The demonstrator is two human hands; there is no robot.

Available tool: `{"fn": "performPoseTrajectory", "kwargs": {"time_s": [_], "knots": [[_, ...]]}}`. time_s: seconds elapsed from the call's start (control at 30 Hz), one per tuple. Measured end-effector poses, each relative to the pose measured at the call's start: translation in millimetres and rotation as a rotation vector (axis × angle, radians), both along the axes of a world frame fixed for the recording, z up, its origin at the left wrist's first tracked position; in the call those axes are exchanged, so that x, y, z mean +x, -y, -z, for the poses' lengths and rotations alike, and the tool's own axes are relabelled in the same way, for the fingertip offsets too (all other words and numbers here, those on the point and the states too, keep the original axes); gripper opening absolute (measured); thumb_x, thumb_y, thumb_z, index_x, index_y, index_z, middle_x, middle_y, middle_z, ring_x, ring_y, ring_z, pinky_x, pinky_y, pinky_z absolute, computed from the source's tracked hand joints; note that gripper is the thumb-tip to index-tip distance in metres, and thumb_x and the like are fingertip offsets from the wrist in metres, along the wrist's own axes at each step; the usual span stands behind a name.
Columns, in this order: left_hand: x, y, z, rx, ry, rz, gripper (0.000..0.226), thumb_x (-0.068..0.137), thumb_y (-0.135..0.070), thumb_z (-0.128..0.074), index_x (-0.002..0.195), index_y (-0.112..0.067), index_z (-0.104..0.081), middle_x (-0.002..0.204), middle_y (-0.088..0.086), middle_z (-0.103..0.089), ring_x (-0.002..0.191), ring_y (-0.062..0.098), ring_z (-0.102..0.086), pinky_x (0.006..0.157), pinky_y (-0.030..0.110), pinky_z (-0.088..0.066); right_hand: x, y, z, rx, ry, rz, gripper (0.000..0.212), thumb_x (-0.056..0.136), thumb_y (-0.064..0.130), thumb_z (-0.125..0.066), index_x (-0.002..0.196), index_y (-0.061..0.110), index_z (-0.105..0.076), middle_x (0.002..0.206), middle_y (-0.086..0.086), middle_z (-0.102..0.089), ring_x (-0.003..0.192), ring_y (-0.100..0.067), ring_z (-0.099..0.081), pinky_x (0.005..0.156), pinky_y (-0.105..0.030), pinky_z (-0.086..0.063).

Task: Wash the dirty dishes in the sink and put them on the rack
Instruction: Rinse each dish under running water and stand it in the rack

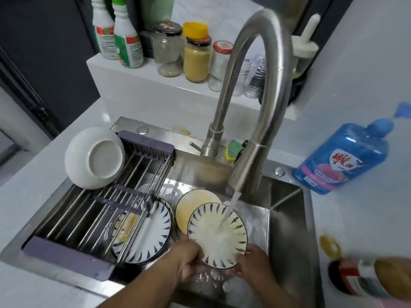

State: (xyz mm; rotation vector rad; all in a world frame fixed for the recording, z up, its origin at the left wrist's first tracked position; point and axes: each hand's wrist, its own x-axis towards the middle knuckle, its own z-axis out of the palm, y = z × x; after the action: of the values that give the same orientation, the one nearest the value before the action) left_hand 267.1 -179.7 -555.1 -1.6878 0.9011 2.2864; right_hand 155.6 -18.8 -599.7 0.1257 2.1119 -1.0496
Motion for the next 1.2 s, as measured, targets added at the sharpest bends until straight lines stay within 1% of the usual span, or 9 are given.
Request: {"fn": "performPoseTrajectory", "kwargs": {"time_s": [0.17, 0.23, 0.43, 0.53, 0.67, 0.77, 0.9, 1.0, 1.2], "knots": [[17.8, -4.1, -31.7, 0.012, -0.011, 0.092, 0.034, 0.091, 0.015, -0.037, 0.114, -0.002, -0.056, 0.099, 0.023, -0.067, 0.089, 0.041, -0.07, 0.076, 0.06, -0.06, 16.4, -9.5, -38.6, 0.191, -0.418, -0.324, 0.054, 0.088, 0.024, -0.064, 0.141, 0.02, -0.054, 0.139, 0.0, -0.055, 0.122, -0.016, -0.056, 0.106, -0.032, -0.046], [22.7, -3.7, -44.3, -0.035, -0.015, 0.139, 0.02, 0.101, 0.002, -0.044, 0.113, -0.002, -0.06, 0.087, 0.019, -0.074, 0.076, 0.035, -0.073, 0.061, 0.048, -0.063, 19.9, -7.4, -56.0, 0.178, -0.55, -0.425, 0.045, 0.098, 0.026, -0.06, 0.142, 0.015, -0.056, 0.147, 0.001, -0.048, 0.134, -0.014, -0.047, 0.114, -0.029, -0.037], [22.3, 7.6, -77.7, -0.094, -0.095, 0.173, 0.034, 0.108, -0.028, -0.045, 0.108, -0.003, -0.067, 0.079, 0.015, -0.078, 0.075, 0.029, -0.074, 0.057, 0.039, -0.063, 41.6, 0.1, -116.5, -0.055, -0.669, -0.789, 0.063, 0.095, 0.075, -0.033, 0.116, 0.031, -0.073, 0.117, 0.024, -0.069, 0.111, 0.014, -0.055, 0.119, -0.021, -0.014], [17.3, 19.4, -87.8, -0.1, -0.084, 0.222, 0.04, 0.109, -0.036, -0.042, 0.109, -0.005, -0.067, 0.08, 0.015, -0.077, 0.071, 0.028, -0.074, 0.057, 0.038, -0.063, 45.5, 1.3, -137.4, -0.084, -0.665, -0.924, 0.061, 0.084, 0.076, -0.052, 0.122, 0.033, -0.071, 0.12, 0.021, -0.069, 0.112, 0.008, -0.057, 0.108, -0.015, -0.033], [15.8, 37.4, -92.6, -0.002, -0.126, 0.241, 0.068, 0.098, -0.068, -0.043, 0.121, -0.006, -0.062, 0.097, 0.019, -0.076, 0.075, 0.03, -0.075, 0.059, 0.04, -0.063, 40.5, 12.9, -161.3, -0.217, -0.441, -0.636, 0.02, 0.084, 0.029, -0.077, 0.104, 0.026, -0.077, 0.086, 0.004, -0.073, 0.069, -0.005, -0.064, 0.064, -0.025, -0.048], [19.5, 49.3, -94.3, -0.049, -0.192, 0.371, 0.079, 0.081, -0.087, -0.046, 0.126, -0.025, -0.062, 0.127, 0.014, -0.067, 0.102, 0.031, -0.071, 0.078, 0.046, -0.061, 22.4, 21.9, -174.0, -0.312, -0.324, -0.427, 0.024, 0.082, 0.028, -0.082, 0.104, 0.019, -0.076, 0.093, -0.002, -0.077, 0.083, -0.02, -0.074, 0.071, -0.033, -0.056], [28.8, 55.0, -99.0, -0.138, -0.333, 0.404, 0.05, 0.086, -0.047, -0.076, 0.129, -0.026, -0.06, 0.132, 0.011, -0.061, 0.126, 0.034, -0.055, 0.091, 0.057, -0.058, 1.8, 18.8, -183.7, -0.459, -0.098, -0.182, 0.023, 0.088, 0.017, -0.076, 0.109, 0.007, -0.072, 0.1, -0.014, -0.078, 0.091, -0.031, -0.074, 0.076, -0.039, -0.059], [33.8, 53.1, -90.1, -0.096, -0.39, 0.314, 0.068, 0.076, -0.011, -0.085, 0.135, -0.015, -0.052, 0.119, 0.017, -0.073, 0.113, 0.036, -0.068, 0.088, 0.055, -0.059, -2.1, 14.1, -175.5, -0.53, 0.042, -0.057, 0.032, 0.087, 0.019, -0.074, 0.115, 0.003, -0.07, 0.107, -0.02, -0.075, 0.101, -0.039, -0.072, 0.091, -0.052, -0.056], [34.8, 45.4, -75.9, -0.102, -0.434, 0.36, 0.087, 0.062, -0.009, -0.096, 0.136, -0.009, -0.051, 0.122, 0.017, -0.072, 0.11, 0.038, -0.07, 0.095, 0.055, -0.056, -4.9, 16.8, -143.0, -0.519, 0.018, 0.135, 0.036, 0.084, 0.028, -0.079, 0.111, 0.005, -0.071, 0.105, -0.019, -0.076, 0.094, -0.035, -0.073, 0.082, -0.046, -0.058]]}}
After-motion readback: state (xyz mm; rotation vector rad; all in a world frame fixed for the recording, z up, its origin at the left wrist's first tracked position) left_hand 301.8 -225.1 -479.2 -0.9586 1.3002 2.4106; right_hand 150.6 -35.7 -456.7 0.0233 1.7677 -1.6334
